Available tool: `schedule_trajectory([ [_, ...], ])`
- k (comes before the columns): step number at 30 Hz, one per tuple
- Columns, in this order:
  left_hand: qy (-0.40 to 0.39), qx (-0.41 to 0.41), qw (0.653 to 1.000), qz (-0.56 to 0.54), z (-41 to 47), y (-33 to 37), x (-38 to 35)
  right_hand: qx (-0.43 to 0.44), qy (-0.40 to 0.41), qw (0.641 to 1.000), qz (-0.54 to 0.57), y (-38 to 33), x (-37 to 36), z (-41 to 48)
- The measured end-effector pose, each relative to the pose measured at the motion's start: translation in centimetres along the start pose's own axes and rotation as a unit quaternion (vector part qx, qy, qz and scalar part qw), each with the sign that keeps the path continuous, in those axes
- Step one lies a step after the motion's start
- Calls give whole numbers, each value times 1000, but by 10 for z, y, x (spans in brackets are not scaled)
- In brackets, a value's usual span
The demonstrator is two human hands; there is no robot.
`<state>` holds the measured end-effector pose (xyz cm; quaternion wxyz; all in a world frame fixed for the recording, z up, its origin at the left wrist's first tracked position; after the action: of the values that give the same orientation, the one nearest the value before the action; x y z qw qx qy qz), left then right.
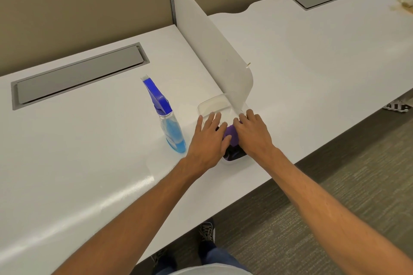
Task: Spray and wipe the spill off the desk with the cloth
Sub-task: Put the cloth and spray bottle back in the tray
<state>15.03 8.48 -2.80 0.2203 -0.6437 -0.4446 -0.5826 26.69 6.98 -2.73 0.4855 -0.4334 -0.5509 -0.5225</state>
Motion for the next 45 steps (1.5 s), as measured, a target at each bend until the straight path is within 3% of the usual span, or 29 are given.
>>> schedule_trajectory([
  [4, 68, 29, 991, -111, -31, -16, 14, -44, 123, 978, 165, -2, 21, -7],
  [7, 221, 60, 964, -137, -67, -37, 30, -107, 181, 907, 365, -13, 47, -11],
  [9, 298, 77, 941, -139, -93, -58, 36, -122, 169, 865, 456, -33, 60, -8],
  [12, 361, 91, 919, -127, -123, -91, 43, -99, 105, 834, 532, -73, 69, 8],
  [16, 335, 162, 921, -114, -137, -138, 35, -64, 36, 796, 601, -122, 70, 32],
  [19, 293, 184, 932, -105, -138, -156, 29, -91, 17, 759, 645, -147, 67, 45],
  [27, 274, 185, 940, -78, -133, -164, 29, -170, 106, 696, 689, -145, 66, 51],
  [39, 271, 141, 947, -95, -106, -136, 39, -175, 291, 709, 618, -22, 155, 36],
  [42, 266, 134, 949, -105, -99, -129, 38, -163, 269, 728, 609, 2, 156, 37],
  [45, 253, 132, 952, -113, -93, -124, 36, -117, 190, 759, 611, 18, 144, 44],
])
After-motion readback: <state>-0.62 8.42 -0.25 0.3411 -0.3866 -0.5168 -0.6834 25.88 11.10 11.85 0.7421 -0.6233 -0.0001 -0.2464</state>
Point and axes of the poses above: each hand's wrist, its own z-axis towards the middle knuckle, its own x-axis out of the back of the hand, y = z × x, the point moved 6 cm from there along z, towards the middle knuckle, and after that the axes turned 5 degrees about x, right-handed, at the moved point
